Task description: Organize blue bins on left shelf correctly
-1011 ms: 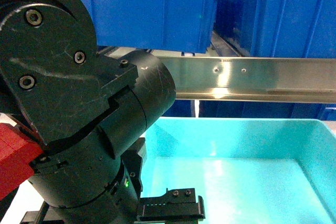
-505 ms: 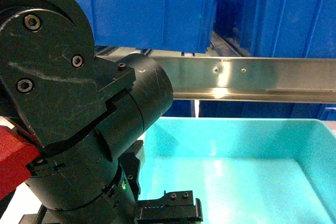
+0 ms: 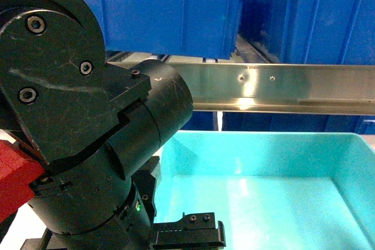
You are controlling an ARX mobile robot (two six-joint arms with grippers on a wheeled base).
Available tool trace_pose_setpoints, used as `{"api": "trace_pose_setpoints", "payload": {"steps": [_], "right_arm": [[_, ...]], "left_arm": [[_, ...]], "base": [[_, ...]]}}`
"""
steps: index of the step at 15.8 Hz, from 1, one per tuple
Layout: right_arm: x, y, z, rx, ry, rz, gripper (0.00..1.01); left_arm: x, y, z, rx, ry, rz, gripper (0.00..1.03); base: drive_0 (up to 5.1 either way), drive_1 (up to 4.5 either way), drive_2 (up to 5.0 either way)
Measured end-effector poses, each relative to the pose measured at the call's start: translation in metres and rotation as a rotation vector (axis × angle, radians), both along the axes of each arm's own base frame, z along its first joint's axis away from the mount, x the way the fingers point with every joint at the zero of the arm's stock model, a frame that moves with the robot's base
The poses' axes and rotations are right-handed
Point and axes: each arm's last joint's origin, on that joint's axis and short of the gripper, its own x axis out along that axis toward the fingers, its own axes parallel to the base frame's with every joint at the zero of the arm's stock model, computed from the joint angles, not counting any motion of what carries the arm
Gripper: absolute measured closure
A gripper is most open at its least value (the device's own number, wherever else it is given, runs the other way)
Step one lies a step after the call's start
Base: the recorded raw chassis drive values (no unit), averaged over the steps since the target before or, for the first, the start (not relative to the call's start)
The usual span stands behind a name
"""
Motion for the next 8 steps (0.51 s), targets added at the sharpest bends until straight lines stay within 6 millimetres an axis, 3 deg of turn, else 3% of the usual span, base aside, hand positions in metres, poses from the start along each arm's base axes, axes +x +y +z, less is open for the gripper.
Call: {"api": "trace_pose_setpoints", "payload": {"steps": [3,8], "right_arm": [[-0.016,0.004,-0.027,0.023,0.077,-0.042,0.03],[-0.02,0.013,-0.034,0.067,0.088,-0.019,0.03]], "left_arm": [[0.0,0.0,0.0,0.0,0.0,0.0,0.05],[0.0,0.0,0.0,0.0,0.0,0.0,0.05]], "base": [[0.0,0.0,0.0],[0.0,0.0,0.0]]}}
